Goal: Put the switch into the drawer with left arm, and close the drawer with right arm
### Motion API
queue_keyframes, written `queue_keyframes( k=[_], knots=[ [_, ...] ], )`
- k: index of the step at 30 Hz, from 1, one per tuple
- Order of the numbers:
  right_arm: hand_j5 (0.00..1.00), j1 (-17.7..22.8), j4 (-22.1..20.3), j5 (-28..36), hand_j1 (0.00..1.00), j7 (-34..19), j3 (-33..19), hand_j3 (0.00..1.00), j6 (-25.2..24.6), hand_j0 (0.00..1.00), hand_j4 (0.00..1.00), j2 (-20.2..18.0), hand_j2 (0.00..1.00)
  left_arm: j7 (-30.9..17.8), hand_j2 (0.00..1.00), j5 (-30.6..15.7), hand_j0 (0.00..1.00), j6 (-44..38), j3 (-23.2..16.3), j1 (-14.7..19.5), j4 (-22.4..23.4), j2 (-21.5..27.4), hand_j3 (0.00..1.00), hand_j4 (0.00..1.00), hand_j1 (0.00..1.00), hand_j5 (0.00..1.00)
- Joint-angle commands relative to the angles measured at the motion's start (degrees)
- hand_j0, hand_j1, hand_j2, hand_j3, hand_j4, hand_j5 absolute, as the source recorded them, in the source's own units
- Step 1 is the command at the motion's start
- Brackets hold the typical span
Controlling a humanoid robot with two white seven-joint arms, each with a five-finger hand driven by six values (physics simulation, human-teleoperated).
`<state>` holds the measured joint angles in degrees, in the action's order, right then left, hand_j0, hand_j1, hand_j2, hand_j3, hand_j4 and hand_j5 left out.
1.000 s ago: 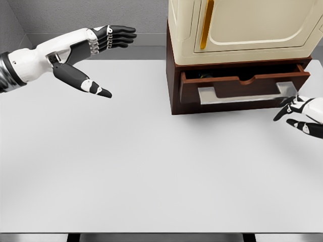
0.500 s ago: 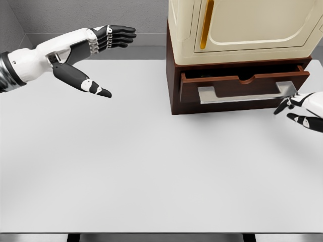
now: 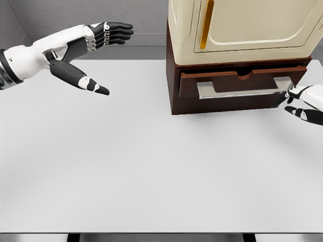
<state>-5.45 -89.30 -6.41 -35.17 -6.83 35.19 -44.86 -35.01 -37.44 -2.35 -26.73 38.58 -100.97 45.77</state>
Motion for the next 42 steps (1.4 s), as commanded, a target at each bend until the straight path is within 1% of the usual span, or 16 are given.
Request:
queue_keyframes(
  k=[1,6,8,12,14,24,28,31,42],
  knots=[
    [0.53,0.0,0.8,0.3,0.53,0.2,0.4,0.53,-0.2,0.53,0.53,-0.1,0.53,0.0,1.0,0.2,1.0,0.0,0.1,0.0,0.0,0.1,1.0,1.0,1.0,1.0],
    [0.53,-0.6,1.6,0.3,0.53,0.2,0.9,0.53,-0.2,0.53,0.53,-0.1,0.53,0.0,1.0,0.1,1.0,-0.5,0.4,0.0,-0.1,0.2,1.0,1.0,1.0,1.0],
    [0.53,-1.3,1.9,0.0,0.53,0.2,0.9,0.53,-0.2,0.53,0.53,-0.1,0.53,0.0,1.0,0.1,1.0,-0.5,0.5,0.1,-0.1,0.2,1.0,1.0,1.0,1.0],
    [0.53,-3.9,3.6,-0.1,0.53,0.2,3.2,0.53,-0.2,0.53,0.53,-0.1,0.53,0.0,1.0,1.1,1.0,-0.5,1.2,0.2,0.0,0.2,1.0,1.0,1.0,1.0],
    [0.53,-4.0,3.7,-0.1,0.53,0.2,3.2,0.53,-0.2,0.53,0.53,-0.1,0.53,0.0,1.0,1.2,1.0,-0.5,1.2,0.3,-0.1,-0.5,1.0,1.0,1.0,1.0],
    [0.53,-4.9,4.0,-0.1,0.53,0.2,3.3,0.53,-0.2,0.53,0.53,0.0,0.53,0.0,1.0,1.2,1.0,-0.5,1.2,0.6,-0.1,-0.6,1.0,1.0,1.0,1.0],
    [0.53,-5.9,4.9,-0.1,0.53,0.2,3.4,0.53,-0.2,0.53,0.53,0.0,0.53,0.0,1.0,1.2,1.0,-0.5,1.2,0.5,-0.1,-0.5,1.0,1.0,1.0,1.0],
    [0.53,-7.4,5.8,-0.1,0.53,0.2,5.0,0.53,-0.2,0.53,0.53,0.0,0.53,0.0,1.0,1.2,1.0,-0.4,1.2,0.5,-0.1,-0.5,1.0,1.0,1.0,1.0],
    [0.53,-7.6,5.8,-0.4,0.53,0.2,5.1,0.53,-0.2,0.53,0.53,-0.1,0.53,0.0,1.0,1.2,1.0,-0.4,1.1,0.4,-0.1,-0.6,1.0,1.0,1.0,1.0]
  ],
)
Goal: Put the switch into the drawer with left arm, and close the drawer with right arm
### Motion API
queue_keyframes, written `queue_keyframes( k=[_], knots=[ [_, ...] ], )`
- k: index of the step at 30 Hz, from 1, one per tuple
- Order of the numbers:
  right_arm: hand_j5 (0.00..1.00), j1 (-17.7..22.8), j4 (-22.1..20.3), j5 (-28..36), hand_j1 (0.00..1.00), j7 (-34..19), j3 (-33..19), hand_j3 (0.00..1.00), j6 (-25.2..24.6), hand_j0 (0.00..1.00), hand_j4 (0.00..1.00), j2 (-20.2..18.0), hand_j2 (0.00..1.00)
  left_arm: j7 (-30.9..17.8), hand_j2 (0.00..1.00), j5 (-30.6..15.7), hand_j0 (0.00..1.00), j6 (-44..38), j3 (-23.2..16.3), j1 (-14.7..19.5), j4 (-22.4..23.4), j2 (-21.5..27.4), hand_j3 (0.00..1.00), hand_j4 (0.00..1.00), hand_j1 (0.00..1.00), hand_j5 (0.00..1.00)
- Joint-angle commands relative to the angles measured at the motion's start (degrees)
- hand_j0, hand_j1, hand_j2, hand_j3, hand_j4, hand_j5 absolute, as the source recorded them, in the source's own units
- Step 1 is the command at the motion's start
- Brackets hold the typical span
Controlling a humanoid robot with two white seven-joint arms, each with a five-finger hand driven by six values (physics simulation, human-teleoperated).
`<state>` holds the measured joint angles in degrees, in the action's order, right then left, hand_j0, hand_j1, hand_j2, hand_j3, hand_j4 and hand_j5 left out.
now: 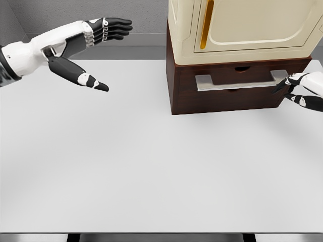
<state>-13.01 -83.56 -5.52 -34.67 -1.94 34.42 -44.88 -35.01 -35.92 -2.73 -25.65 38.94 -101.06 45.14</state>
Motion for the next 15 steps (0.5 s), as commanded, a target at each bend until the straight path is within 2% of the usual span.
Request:
queue_keyframes(
  k=[1,12,15],
  knots=[
    [0.53,0.0,0.1,-1.2,0.53,-0.3,0.2,0.53,0.6,0.53,0.53,0.1,0.53,0.0,1.0,-0.3,1.0,0.0,0.0,0.0,0.0,0.0,1.0,1.0,1.0,1.0],
    [0.56,0.2,0.5,-0.8,0.56,-0.3,-0.5,0.56,0.6,0.56,0.56,0.0,0.56,0.0,1.0,-0.3,1.0,0.1,-0.1,0.0,0.0,0.0,1.0,1.0,1.0,1.0],
    [0.56,0.5,0.5,-0.8,0.56,-0.3,-2.4,0.56,0.6,0.56,0.56,0.1,0.56,0.0,1.0,-0.4,1.0,0.1,-0.1,0.0,0.0,-0.1,1.0,1.0,1.0,1.0]
  ],
)
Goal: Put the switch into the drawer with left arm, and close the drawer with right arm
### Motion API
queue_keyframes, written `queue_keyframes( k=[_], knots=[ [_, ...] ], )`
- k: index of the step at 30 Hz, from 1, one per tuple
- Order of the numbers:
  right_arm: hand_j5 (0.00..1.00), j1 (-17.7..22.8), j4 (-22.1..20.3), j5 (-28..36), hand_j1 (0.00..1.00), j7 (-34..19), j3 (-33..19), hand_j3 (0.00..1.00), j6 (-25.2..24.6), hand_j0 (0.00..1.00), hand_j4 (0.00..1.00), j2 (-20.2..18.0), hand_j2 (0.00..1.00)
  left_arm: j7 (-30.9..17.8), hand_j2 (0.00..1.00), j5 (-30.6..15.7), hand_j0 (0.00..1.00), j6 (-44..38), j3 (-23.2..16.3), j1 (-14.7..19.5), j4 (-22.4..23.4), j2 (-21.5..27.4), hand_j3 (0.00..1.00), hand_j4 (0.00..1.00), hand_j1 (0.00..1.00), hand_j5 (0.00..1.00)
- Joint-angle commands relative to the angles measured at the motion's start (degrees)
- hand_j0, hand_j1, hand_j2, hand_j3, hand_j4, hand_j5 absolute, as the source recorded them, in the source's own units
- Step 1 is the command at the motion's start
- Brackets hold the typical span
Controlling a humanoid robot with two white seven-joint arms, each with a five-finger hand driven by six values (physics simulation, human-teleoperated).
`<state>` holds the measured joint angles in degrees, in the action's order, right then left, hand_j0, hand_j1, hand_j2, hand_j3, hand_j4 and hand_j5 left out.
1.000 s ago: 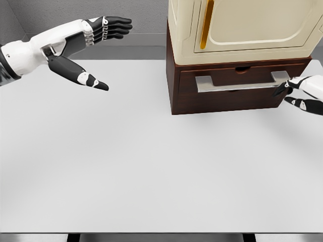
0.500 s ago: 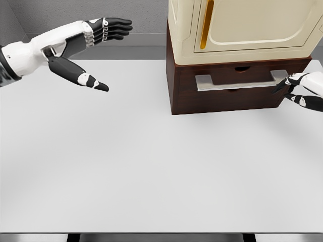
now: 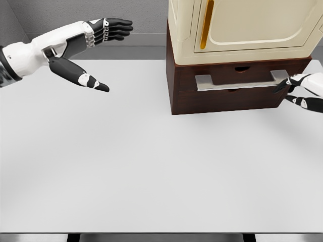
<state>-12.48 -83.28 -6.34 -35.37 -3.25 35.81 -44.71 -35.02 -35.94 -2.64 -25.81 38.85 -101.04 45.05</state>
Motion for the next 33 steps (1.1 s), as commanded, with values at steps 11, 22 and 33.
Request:
queue_keyframes(
  k=[11,22,33],
  knots=[
    [0.56,2.5,0.0,0.3,0.56,0.4,-3.3,0.56,-0.8,0.56,0.56,-0.1,0.56,0.0,1.0,-0.4,1.0,-0.1,-0.1,0.1,0.0,-0.9,1.0,1.0,1.0,1.0],
    [1.0,6.7,-17.5,-0.8,1.0,0.4,20.1,1.0,-0.8,1.0,1.0,-2.9,1.0,0.0,1.0,0.0,1.0,1.7,-1.2,-0.4,0.0,-1.2,1.0,1.0,1.0,1.0],
    [1.0,5.4,-17.5,-0.9,1.0,0.4,20.7,1.0,-0.8,1.0,1.0,-2.8,1.0,0.0,1.0,2.1,1.0,15.3,-9.3,-4.3,0.1,2.4,1.0,1.0,1.0,1.0]
  ],
)
